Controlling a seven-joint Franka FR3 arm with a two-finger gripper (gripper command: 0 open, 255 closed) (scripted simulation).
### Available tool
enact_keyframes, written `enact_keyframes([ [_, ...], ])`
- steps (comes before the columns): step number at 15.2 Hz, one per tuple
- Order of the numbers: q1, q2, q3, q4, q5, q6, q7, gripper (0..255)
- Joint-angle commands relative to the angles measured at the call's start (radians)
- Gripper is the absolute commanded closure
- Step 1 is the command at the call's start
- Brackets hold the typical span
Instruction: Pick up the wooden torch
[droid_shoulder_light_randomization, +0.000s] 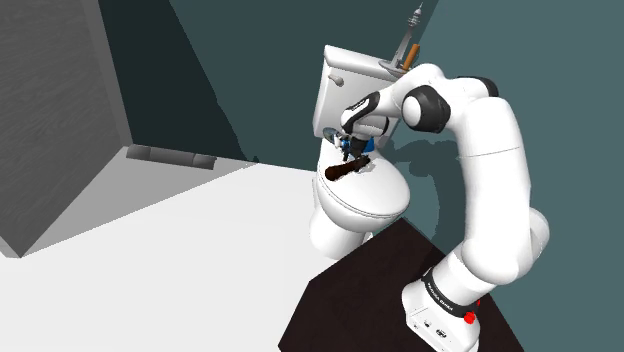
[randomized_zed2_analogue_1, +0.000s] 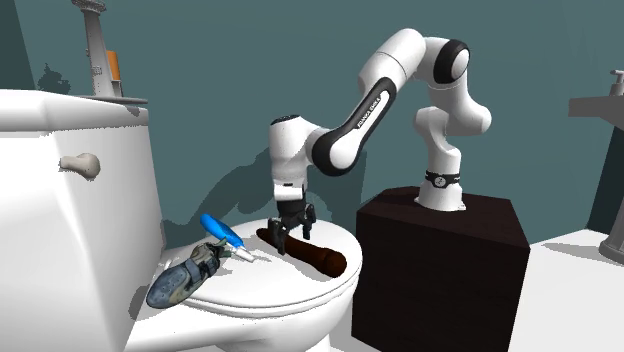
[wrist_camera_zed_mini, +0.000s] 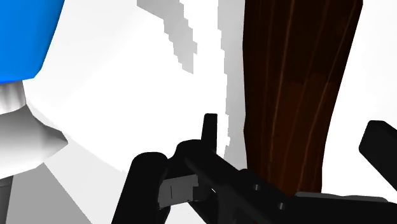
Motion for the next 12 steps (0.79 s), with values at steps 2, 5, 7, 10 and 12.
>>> enact_keyframes([
  [2,0.0,0.003,0.002,-0.003,0.002,0.006,-0.001,255],
  [5,0.0,0.003,0.002,-0.002,0.002,0.005,-0.001,255],
  [7,0.0,0.003,0.002,-0.002,0.002,0.005,-0.001,255],
  [10,-0.001,0.005,0.002,0.001,0.002,0.004,0.0,255],
  [12,0.005,-0.016,-0.006,-0.005,-0.005,-0.01,0.003,255],
])
